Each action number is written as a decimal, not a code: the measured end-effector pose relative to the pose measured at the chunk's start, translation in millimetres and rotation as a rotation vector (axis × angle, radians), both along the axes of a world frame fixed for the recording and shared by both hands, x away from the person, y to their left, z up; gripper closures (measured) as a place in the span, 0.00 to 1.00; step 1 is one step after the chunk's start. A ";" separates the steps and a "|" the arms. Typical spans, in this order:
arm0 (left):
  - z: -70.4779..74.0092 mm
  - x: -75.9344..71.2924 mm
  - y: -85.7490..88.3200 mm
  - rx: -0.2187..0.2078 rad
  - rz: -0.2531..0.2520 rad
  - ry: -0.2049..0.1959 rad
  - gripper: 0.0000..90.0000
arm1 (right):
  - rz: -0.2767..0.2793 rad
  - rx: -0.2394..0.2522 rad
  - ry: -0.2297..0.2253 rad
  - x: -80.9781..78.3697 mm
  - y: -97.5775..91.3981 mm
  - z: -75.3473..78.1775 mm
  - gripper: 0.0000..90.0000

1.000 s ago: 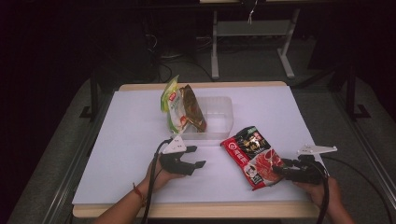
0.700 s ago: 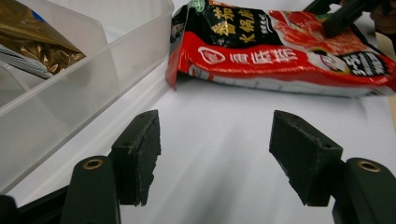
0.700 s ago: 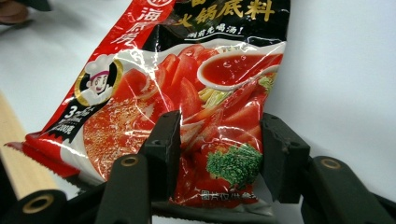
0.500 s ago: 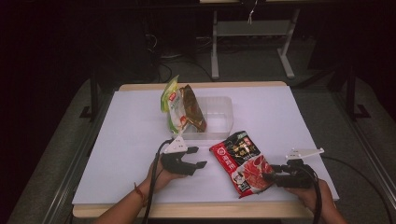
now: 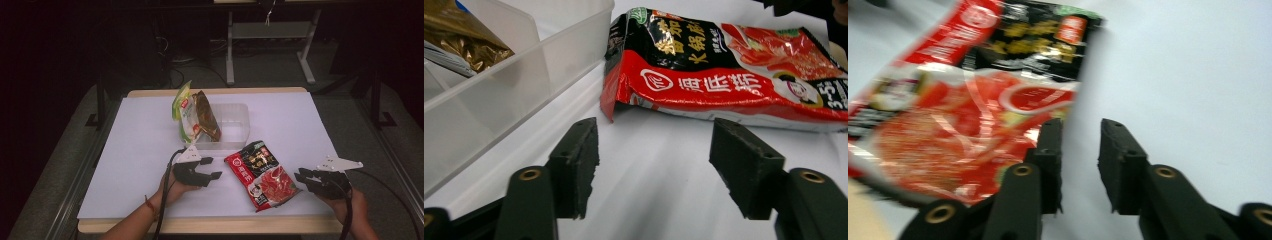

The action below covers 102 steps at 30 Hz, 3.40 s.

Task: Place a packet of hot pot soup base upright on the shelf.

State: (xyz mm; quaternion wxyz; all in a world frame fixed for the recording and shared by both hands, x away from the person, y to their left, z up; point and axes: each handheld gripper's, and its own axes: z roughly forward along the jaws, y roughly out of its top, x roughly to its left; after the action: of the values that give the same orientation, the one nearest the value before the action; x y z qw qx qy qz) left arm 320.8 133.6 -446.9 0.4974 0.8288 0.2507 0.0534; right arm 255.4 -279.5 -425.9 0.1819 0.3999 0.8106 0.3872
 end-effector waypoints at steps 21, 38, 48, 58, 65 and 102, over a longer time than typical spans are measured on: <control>-10.3 44.3 -43.2 0.007 0.089 0.247 0.21 | 0.046 -0.070 0.066 4.8 22.0 -19.8 1.00; -10.5 40.2 -85.0 0.061 -0.011 0.229 0.18 | 0.043 -0.035 0.074 6.2 24.7 -22.8 1.00; -8.7 42.5 -81.7 0.073 0.088 0.150 0.68 | 0.047 0.005 0.076 6.4 29.3 -22.6 1.00; -3.6 33.6 -73.6 0.042 0.066 -0.013 0.96 | 0.030 0.005 0.076 6.3 27.5 -23.9 0.97; 5.7 28.3 -63.3 -0.025 0.051 -0.078 0.96 | 0.026 -0.005 0.070 5.2 25.5 -22.2 0.79; 54.3 6.4 -52.5 -0.240 -0.038 -0.236 0.94 | 0.238 0.139 0.135 1.9 46.6 -22.7 0.58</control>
State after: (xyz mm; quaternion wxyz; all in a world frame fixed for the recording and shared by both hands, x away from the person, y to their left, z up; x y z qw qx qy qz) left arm 327.3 81.1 -392.6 0.6196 0.7560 0.1796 0.1105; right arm 257.3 -232.9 -448.6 0.0517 0.3376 0.8340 0.4333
